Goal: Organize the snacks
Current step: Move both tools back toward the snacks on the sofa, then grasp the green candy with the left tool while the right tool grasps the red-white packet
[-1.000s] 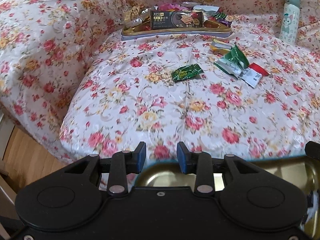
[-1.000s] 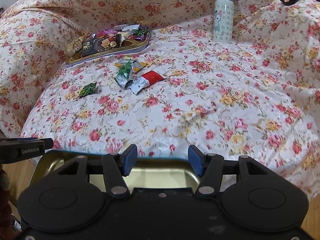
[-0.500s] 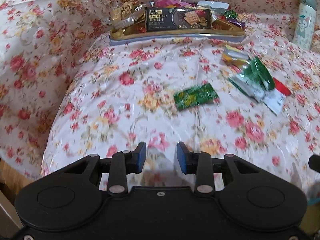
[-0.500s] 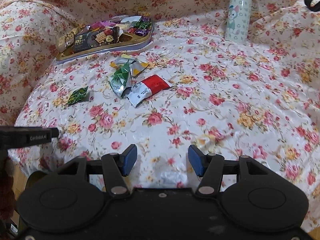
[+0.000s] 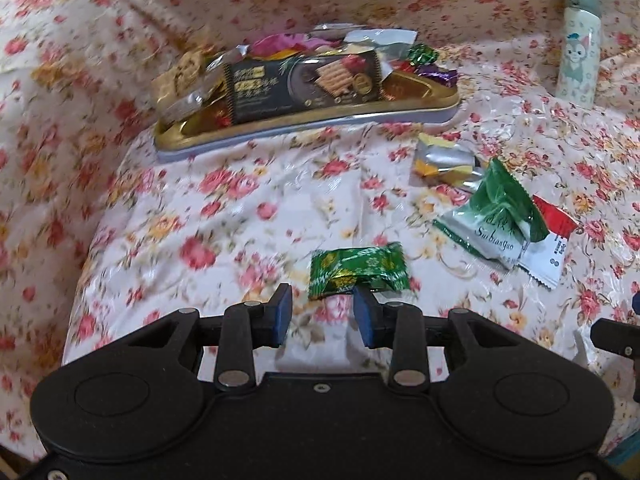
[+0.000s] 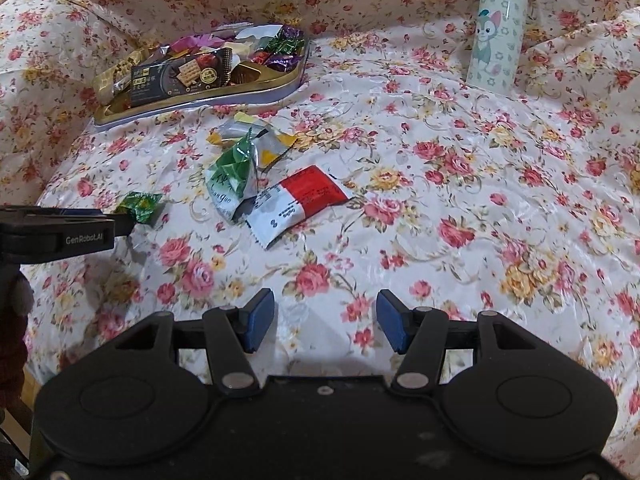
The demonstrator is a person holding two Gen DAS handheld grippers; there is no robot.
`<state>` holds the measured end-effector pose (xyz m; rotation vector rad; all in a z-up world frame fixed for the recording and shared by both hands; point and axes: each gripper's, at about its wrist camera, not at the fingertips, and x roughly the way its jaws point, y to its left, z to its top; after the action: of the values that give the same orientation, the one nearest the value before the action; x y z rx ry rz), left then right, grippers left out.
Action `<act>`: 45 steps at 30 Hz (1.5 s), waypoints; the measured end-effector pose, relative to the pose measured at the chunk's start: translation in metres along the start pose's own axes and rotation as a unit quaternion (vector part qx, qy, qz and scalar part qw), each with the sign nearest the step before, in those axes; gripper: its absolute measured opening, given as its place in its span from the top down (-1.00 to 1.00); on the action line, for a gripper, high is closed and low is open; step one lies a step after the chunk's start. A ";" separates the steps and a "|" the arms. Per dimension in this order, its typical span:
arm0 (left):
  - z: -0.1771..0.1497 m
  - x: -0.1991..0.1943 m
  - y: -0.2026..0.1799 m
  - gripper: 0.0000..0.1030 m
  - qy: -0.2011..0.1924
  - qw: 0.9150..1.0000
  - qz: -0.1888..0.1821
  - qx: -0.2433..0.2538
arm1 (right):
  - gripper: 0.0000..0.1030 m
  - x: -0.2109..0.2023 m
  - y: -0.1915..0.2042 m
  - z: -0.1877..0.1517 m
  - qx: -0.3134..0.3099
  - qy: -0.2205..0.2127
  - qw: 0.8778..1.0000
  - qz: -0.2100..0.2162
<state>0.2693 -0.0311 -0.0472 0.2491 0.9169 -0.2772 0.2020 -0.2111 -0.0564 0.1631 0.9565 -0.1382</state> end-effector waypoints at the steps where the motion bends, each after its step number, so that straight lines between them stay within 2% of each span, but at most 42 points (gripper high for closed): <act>1: 0.001 0.000 -0.001 0.13 -0.004 1.000 -0.002 0.004 | -0.16 0.002 0.000 0.001 0.000 0.001 1.000 -0.001; 8: 0.011 0.008 0.002 0.10 -0.004 1.000 -0.015 0.006 | -0.18 0.012 -0.001 0.001 0.000 0.005 1.000 -0.004; 12: 0.016 0.010 0.000 -0.07 -0.011 1.000 -0.022 0.017 | -0.20 0.013 0.000 0.001 -0.001 0.004 1.000 -0.002; 17: 0.022 0.011 -0.005 -0.10 -0.023 0.998 -0.029 0.047 | -0.20 0.013 -0.001 0.001 0.002 0.003 1.000 0.001; 22: 0.025 0.022 -0.010 -0.08 -0.012 0.998 -0.024 0.062 | -0.21 0.012 -0.002 0.000 0.005 0.001 1.000 0.003; 26: 0.023 0.023 -0.004 0.06 -0.008 0.999 -0.045 0.029 | -0.21 0.012 -0.002 -0.001 0.005 0.000 1.000 0.004; 31: 0.025 0.027 0.006 0.11 0.000 0.998 -0.061 -0.029 | -0.21 0.012 -0.002 0.001 0.009 0.001 1.000 0.003; 36: 0.026 0.028 -0.003 0.10 0.003 0.999 -0.037 -0.021 | -0.21 0.012 -0.002 0.005 0.021 -0.007 1.000 0.003; 42: 0.028 0.029 -0.001 0.10 0.012 0.999 -0.035 -0.030 | -0.20 0.012 0.001 0.016 0.031 -0.033 0.999 0.003; 45: 0.028 0.029 -0.002 0.10 0.011 0.999 -0.034 -0.031 | -0.07 0.017 0.003 0.023 0.031 -0.035 0.999 0.004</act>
<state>0.3067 -0.0458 -0.0543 0.1647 0.9558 -0.3091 0.2305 -0.2129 -0.0569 0.2173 0.8812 -0.1643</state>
